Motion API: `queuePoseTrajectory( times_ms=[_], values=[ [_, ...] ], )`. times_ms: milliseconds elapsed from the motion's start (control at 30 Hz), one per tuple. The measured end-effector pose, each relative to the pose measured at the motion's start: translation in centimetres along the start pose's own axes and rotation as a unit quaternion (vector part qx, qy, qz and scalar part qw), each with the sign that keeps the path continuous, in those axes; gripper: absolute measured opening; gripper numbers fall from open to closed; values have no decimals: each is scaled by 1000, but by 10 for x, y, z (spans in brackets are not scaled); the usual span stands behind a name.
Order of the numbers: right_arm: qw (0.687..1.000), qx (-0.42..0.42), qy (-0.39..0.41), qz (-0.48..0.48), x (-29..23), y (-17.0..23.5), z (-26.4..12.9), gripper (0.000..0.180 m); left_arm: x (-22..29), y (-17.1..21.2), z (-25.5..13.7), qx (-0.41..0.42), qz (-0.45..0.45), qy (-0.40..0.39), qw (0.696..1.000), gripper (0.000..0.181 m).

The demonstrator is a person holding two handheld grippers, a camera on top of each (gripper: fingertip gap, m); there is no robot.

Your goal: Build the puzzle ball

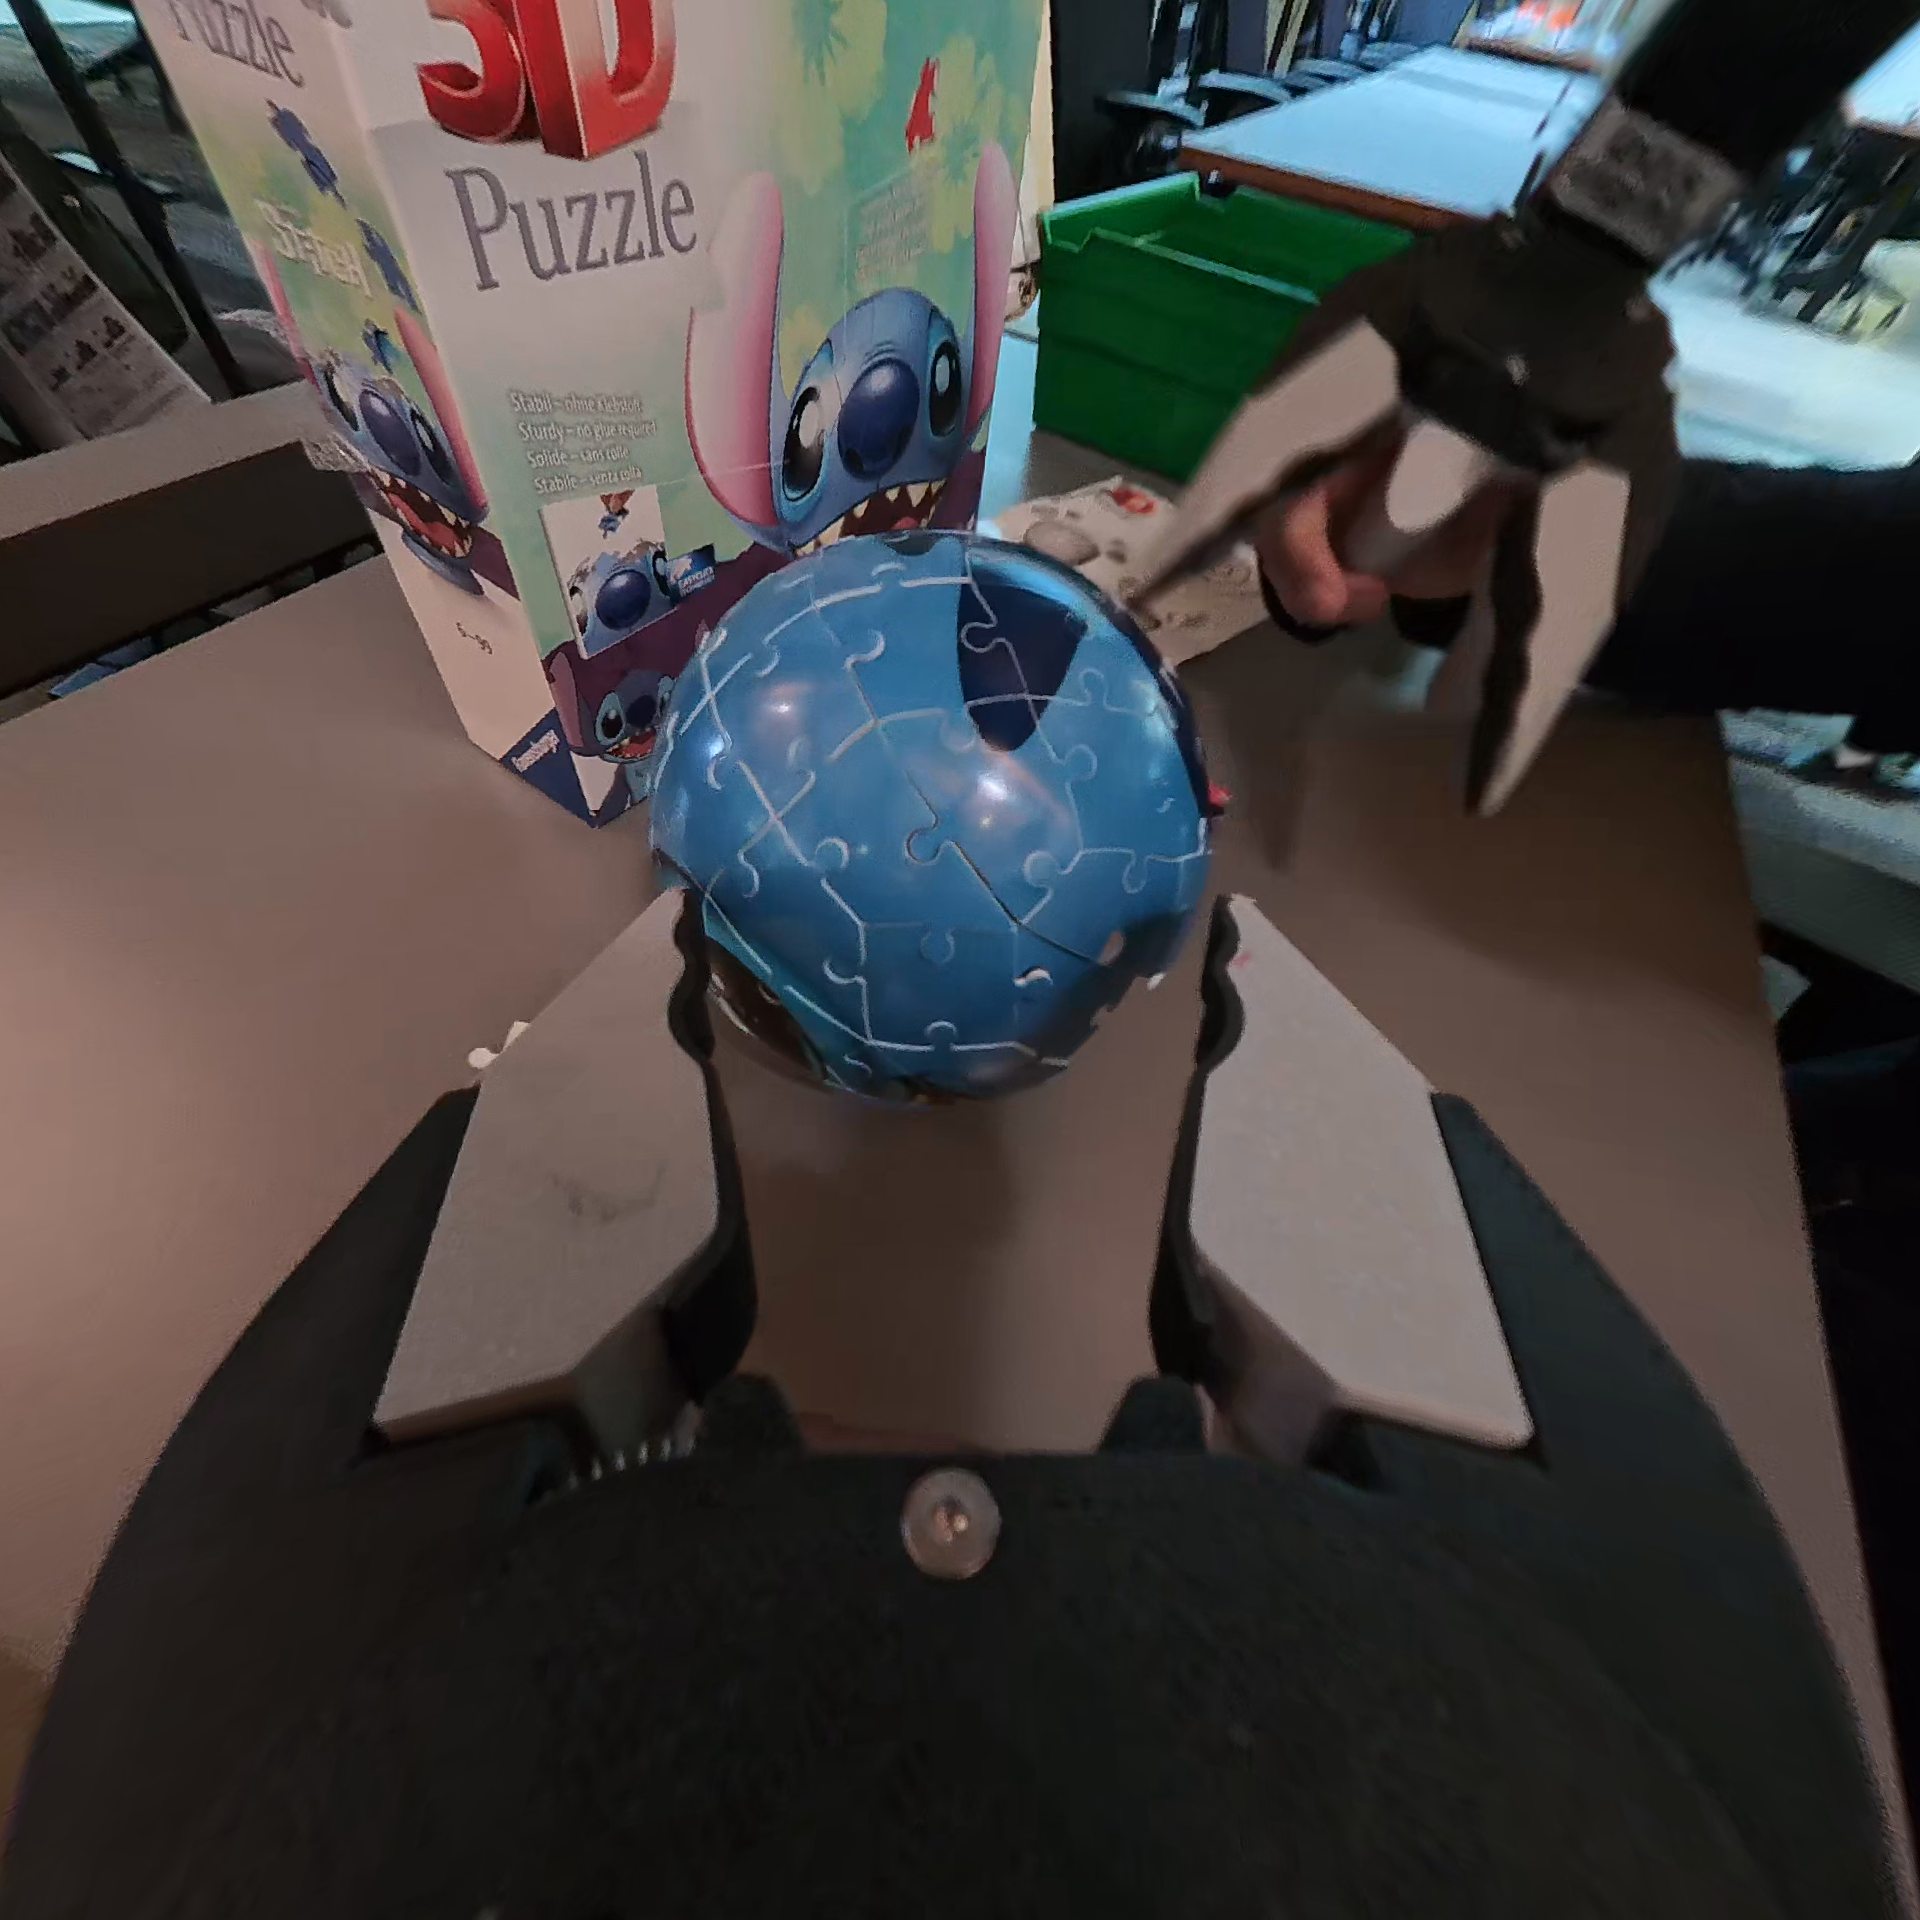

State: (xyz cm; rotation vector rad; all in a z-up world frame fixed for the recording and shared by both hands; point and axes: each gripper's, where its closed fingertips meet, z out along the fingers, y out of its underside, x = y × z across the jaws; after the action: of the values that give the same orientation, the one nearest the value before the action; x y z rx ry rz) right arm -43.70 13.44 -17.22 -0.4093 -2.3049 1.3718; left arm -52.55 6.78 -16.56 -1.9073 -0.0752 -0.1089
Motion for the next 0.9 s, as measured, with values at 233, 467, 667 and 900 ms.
queuePoseTrajectory(
  times_ms=[233,467,667,900],
  values=[
    [986,-129,-24,-106,-73,25,45,120,-5,1,-3,19,-30,-2,999,93],
    [980,-177,-53,-80,-82,30,73,157,-13,12,-4,6,-88,-2,996,90],
    [979,-200,-43,-23,-70,33,90,158,-14,15,-3,10,-101,2,995,90],
    [983,-177,-39,5,-61,31,103,158,-14,15,-1,10,-114,4,993,88]
  ],
)
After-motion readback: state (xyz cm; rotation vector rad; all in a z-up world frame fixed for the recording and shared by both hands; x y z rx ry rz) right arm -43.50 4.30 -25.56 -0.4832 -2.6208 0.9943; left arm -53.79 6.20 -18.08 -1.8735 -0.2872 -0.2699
